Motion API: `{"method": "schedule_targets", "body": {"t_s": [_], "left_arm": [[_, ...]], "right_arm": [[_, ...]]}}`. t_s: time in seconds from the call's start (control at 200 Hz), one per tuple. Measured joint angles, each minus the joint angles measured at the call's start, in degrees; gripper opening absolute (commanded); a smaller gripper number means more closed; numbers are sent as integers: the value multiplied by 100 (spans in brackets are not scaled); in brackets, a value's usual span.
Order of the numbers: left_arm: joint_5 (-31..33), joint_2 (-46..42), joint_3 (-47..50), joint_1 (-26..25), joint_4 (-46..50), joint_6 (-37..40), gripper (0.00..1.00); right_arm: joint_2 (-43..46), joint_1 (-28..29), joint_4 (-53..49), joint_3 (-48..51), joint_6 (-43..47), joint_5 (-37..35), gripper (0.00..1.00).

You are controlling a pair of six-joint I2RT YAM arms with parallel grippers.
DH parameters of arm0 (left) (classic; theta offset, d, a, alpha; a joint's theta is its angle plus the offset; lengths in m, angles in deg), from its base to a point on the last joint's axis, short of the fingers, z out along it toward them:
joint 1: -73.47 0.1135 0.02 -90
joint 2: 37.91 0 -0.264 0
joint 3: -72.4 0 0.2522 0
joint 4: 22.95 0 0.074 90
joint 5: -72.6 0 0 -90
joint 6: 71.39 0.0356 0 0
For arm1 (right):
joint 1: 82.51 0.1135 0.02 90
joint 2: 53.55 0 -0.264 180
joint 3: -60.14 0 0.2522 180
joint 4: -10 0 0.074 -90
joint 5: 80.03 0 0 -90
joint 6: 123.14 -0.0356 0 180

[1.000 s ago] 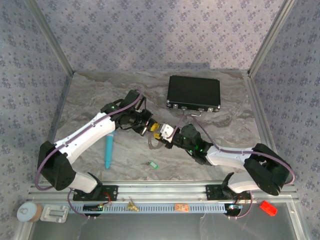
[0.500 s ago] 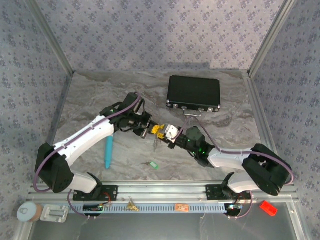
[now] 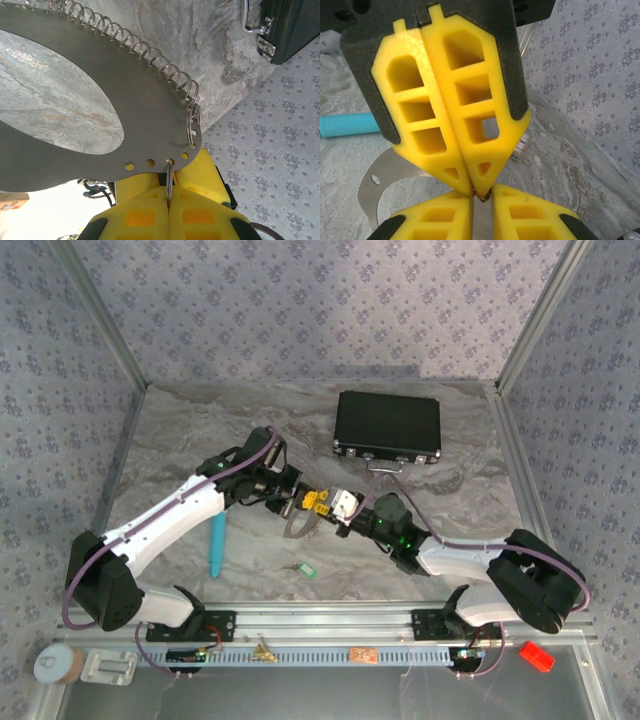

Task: Put the keys on the keyring

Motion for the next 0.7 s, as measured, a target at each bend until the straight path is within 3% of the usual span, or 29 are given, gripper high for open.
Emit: {"method": "schedule_targets", "body": {"t_s": [0.105, 0.225, 0.27, 0.515, 0.595, 0.7], "left_arm": [[-7, -24, 44, -2, -37, -35, 0], [-24, -70, 107, -2, -96, -94, 0], [-28, -90, 125, 2, -125, -105, 0], [96, -367, 444, 96, -516, -192, 57], [289, -549, 549, 304, -555, -92, 66], [688, -870, 654, 780, -597, 402, 67]], "right_arm": [[0, 0, -9, 0, 2, 22, 14], [-2, 0, -24, 0, -4, 63, 0], [-2, 0, -20, 0, 28, 74, 0], [-2, 0, -66, -4, 7, 144, 0], [-2, 0, -85, -4, 7, 146, 0], [-2, -7, -157, -7, 7, 170, 0]]}}
